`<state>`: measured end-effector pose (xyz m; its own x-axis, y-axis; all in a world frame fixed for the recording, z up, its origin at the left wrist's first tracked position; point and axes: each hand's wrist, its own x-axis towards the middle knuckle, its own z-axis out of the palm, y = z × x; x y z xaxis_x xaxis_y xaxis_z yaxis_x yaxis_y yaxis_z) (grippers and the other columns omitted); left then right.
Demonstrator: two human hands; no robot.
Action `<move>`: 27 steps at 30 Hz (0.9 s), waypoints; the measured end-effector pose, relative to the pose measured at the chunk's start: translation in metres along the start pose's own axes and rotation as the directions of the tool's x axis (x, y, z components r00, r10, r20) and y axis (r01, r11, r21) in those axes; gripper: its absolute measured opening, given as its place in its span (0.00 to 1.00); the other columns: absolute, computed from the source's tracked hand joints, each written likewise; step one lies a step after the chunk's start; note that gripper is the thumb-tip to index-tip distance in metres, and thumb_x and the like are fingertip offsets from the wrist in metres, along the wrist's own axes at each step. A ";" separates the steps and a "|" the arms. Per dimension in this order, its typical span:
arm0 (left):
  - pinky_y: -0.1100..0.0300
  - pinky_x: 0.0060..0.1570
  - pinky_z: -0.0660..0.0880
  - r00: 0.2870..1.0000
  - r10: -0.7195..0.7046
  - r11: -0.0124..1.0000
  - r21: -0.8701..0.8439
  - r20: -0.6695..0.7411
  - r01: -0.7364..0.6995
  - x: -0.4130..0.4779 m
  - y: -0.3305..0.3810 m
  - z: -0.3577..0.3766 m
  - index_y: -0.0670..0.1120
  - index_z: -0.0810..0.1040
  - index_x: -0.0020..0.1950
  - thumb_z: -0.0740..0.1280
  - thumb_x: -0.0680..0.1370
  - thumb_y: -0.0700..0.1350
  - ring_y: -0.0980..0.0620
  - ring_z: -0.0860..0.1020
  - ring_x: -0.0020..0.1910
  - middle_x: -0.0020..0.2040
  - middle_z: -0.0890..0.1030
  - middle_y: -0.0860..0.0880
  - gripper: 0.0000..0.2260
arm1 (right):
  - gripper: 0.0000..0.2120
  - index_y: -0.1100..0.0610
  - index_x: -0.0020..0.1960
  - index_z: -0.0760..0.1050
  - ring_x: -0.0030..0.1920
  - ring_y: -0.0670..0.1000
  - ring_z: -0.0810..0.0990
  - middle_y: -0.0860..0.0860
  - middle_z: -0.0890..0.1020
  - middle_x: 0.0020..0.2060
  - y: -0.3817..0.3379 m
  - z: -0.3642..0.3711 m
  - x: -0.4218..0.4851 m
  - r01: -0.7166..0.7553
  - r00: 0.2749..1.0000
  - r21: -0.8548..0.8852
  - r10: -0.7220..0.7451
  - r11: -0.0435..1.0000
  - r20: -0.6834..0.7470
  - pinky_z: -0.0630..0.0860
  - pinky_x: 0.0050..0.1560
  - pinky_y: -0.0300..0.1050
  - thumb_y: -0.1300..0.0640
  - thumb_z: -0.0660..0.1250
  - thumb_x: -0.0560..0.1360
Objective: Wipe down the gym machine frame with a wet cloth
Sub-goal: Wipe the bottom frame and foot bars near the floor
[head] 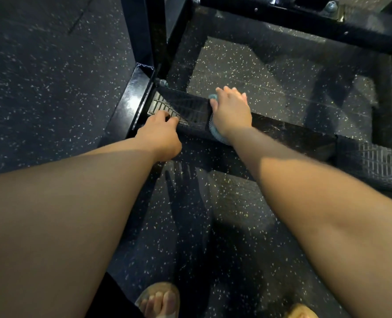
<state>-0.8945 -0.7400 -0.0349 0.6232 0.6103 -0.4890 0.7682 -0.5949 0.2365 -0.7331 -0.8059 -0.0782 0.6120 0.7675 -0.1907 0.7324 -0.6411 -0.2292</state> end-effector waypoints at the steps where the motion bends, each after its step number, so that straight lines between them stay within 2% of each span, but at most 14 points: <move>1: 0.49 0.70 0.62 1.000 0.010 1.000 0.007 -0.007 -0.010 0.002 -0.002 -0.001 0.48 0.56 0.76 0.61 0.78 0.43 0.45 0.54 0.74 0.76 0.54 0.47 0.28 | 0.24 0.58 0.77 0.52 0.77 0.55 0.51 0.55 0.55 0.76 -0.007 0.005 -0.011 0.019 0.999 -0.087 -0.022 0.996 -0.031 0.44 0.75 0.51 0.49 0.45 0.83; 3: 0.50 0.67 0.63 0.998 0.039 0.999 0.026 -0.041 -0.038 0.003 -0.006 -0.005 0.49 0.60 0.75 0.60 0.78 0.43 0.46 0.57 0.72 0.74 0.57 0.48 0.25 | 0.26 0.58 0.78 0.46 0.77 0.54 0.47 0.54 0.50 0.77 -0.018 0.018 -0.042 0.161 0.984 -0.206 -0.173 0.965 -0.044 0.41 0.75 0.49 0.49 0.44 0.83; 5: 0.52 0.65 0.64 0.996 0.058 0.998 0.028 -0.070 -0.056 0.005 -0.009 -0.009 0.50 0.63 0.74 0.59 0.78 0.43 0.47 0.60 0.71 0.73 0.60 0.49 0.24 | 0.26 0.59 0.77 0.49 0.77 0.54 0.50 0.55 0.51 0.77 -0.014 0.025 -0.067 0.313 0.946 -0.193 -0.324 0.930 -0.026 0.43 0.75 0.48 0.49 0.49 0.83; 7: 0.53 0.64 0.65 0.996 0.064 0.998 0.025 -0.059 -0.063 0.005 -0.011 -0.010 0.51 0.63 0.74 0.59 0.79 0.44 0.47 0.61 0.71 0.73 0.60 0.50 0.23 | 0.26 0.56 0.77 0.52 0.77 0.55 0.51 0.54 0.53 0.77 -0.002 0.015 -0.060 0.392 0.919 -0.181 -0.393 0.902 0.035 0.44 0.75 0.50 0.49 0.50 0.83; 9: 0.53 0.65 0.65 0.997 0.066 0.997 0.043 -0.042 -0.064 0.005 -0.011 -0.010 0.50 0.62 0.75 0.59 0.79 0.45 0.47 0.62 0.71 0.74 0.59 0.50 0.24 | 0.26 0.50 0.78 0.48 0.77 0.54 0.45 0.50 0.48 0.78 0.001 0.009 -0.037 0.365 0.931 -0.203 -0.354 0.909 0.093 0.40 0.75 0.55 0.44 0.45 0.82; 11: 0.52 0.65 0.65 0.997 0.074 0.996 0.055 -0.003 -0.074 0.003 -0.010 -0.011 0.50 0.60 0.76 0.59 0.79 0.45 0.47 0.61 0.72 0.75 0.57 0.50 0.24 | 0.26 0.46 0.78 0.47 0.77 0.55 0.42 0.49 0.47 0.78 -0.007 0.004 -0.010 0.226 0.972 -0.160 -0.211 0.961 0.105 0.36 0.73 0.61 0.41 0.42 0.82; 14: 0.52 0.66 0.65 0.997 0.075 0.995 0.068 0.030 -0.077 -0.002 -0.012 -0.014 0.49 0.58 0.76 0.58 0.79 0.44 0.47 0.60 0.73 0.77 0.54 0.51 0.25 | 0.27 0.49 0.78 0.47 0.77 0.56 0.45 0.52 0.48 0.78 -0.023 0.004 0.001 0.064 0.995 -0.110 -0.055 0.992 0.079 0.39 0.74 0.59 0.41 0.42 0.82; 17: 0.49 0.66 0.64 0.998 0.000 0.997 0.073 -0.066 0.005 -0.005 -0.019 -0.017 0.47 0.61 0.74 0.58 0.78 0.43 0.45 0.59 0.72 0.75 0.57 0.48 0.24 | 0.27 0.53 0.78 0.43 0.77 0.54 0.41 0.51 0.43 0.78 -0.033 0.015 -0.032 0.157 0.987 -0.173 -0.149 0.972 0.058 0.40 0.76 0.52 0.44 0.43 0.82; 20: 0.49 0.66 0.61 0.980 -0.032 0.975 0.208 -0.198 0.074 -0.004 -0.026 -0.021 0.44 0.65 0.71 0.58 0.78 0.45 0.42 0.60 0.70 0.72 0.61 0.43 0.21 | 0.27 0.53 0.78 0.41 0.77 0.51 0.40 0.49 0.42 0.77 -0.024 0.019 -0.053 0.299 0.954 -0.204 -0.288 0.932 0.083 0.39 0.75 0.48 0.46 0.43 0.83; 22: 0.48 0.65 0.63 0.978 -0.099 0.983 0.136 -0.184 0.126 -0.004 -0.030 -0.023 0.42 0.65 0.70 0.58 0.78 0.45 0.42 0.61 0.69 0.72 0.60 0.44 0.21 | 0.27 0.51 0.78 0.41 0.77 0.51 0.40 0.48 0.43 0.77 -0.017 0.014 -0.040 0.316 0.948 -0.205 -0.303 0.926 0.093 0.38 0.75 0.49 0.44 0.42 0.82; 24: 0.48 0.64 0.65 0.982 -0.120 0.989 0.068 -0.147 0.131 -0.004 -0.032 -0.022 0.41 0.65 0.70 0.58 0.79 0.43 0.42 0.61 0.69 0.73 0.58 0.45 0.20 | 0.27 0.50 0.78 0.41 0.77 0.52 0.40 0.48 0.43 0.77 -0.023 0.013 -0.019 0.256 0.965 -0.185 -0.242 0.949 0.099 0.37 0.74 0.52 0.42 0.41 0.82; 27: 0.50 0.65 0.63 0.986 -0.094 0.994 0.038 -0.141 0.101 -0.003 -0.036 -0.020 0.41 0.63 0.72 0.57 0.78 0.41 0.43 0.60 0.71 0.75 0.56 0.46 0.21 | 0.28 0.54 0.78 0.41 0.77 0.54 0.44 0.52 0.46 0.78 -0.047 0.014 0.009 0.082 0.994 -0.090 -0.075 0.993 0.086 0.38 0.75 0.55 0.44 0.41 0.82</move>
<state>-0.9208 -0.7103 -0.0251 0.5623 0.7312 -0.3862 0.8209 -0.5501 0.1536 -0.7665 -0.7688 -0.0827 0.5279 0.8104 -0.2543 0.8041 -0.5732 -0.1574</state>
